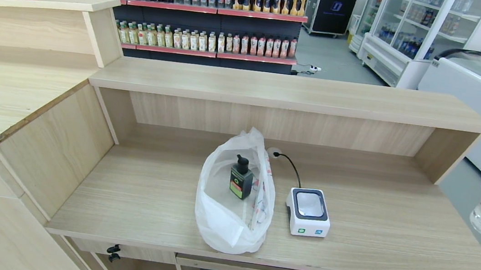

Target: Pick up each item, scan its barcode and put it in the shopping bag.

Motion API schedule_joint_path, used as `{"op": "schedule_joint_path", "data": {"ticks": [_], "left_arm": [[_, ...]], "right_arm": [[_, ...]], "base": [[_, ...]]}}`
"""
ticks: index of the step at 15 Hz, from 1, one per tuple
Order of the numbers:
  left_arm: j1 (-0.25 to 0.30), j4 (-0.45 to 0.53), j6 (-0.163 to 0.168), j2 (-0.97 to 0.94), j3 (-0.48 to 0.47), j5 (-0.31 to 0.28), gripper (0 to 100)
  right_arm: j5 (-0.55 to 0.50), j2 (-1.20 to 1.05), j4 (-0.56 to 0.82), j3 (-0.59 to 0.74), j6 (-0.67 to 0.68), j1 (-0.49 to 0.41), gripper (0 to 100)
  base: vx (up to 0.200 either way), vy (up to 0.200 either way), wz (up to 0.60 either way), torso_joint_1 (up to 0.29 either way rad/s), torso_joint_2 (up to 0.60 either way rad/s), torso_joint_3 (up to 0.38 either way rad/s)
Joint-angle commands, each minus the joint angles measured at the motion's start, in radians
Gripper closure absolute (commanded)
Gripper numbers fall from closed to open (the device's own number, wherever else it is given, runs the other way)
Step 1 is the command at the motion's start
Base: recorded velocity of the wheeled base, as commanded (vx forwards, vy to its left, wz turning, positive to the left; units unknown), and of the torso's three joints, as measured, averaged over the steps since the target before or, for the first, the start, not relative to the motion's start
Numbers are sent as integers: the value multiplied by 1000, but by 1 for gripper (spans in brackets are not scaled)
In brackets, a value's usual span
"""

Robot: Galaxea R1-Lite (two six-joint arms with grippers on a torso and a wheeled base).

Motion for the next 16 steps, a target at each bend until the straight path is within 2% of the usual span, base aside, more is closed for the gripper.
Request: {"op": "schedule_joint_path", "data": {"ticks": [1, 3, 5, 9, 12, 14, 16], "left_arm": [[0, 0, 0, 0, 0, 0, 100], [0, 0, 0, 0, 0, 0, 100], [0, 0, 0, 0, 0, 0, 100], [0, 0, 0, 0, 0, 0, 100], [0, 0, 0, 0, 0, 0, 100], [0, 0, 0, 0, 0, 0, 100], [0, 0, 0, 0, 0, 0, 100]], "right_arm": [[-9, 109, -127, 36, -14, -96, 100], [-58, 146, -191, 34, -72, -101, 100], [-73, 174, -228, 51, -158, -99, 100], [-75, 247, -337, 60, -229, -46, 100], [59, 299, -374, 63, -232, -4, 100], [215, 362, -375, 68, -276, -1, 100], [380, 421, -371, 82, -365, -39, 100]], "base": [[0, 0, 0, 0, 0, 0], [0, 0, 0, 0, 0, 0], [0, 0, 600, 0, 0, 2], [0, 0, 600, 1, 4, 4], [0, 0, 0, 0, 0, 0], [0, 0, 0, 0, 0, 0], [0, 0, 0, 0, 0, 0]]}}
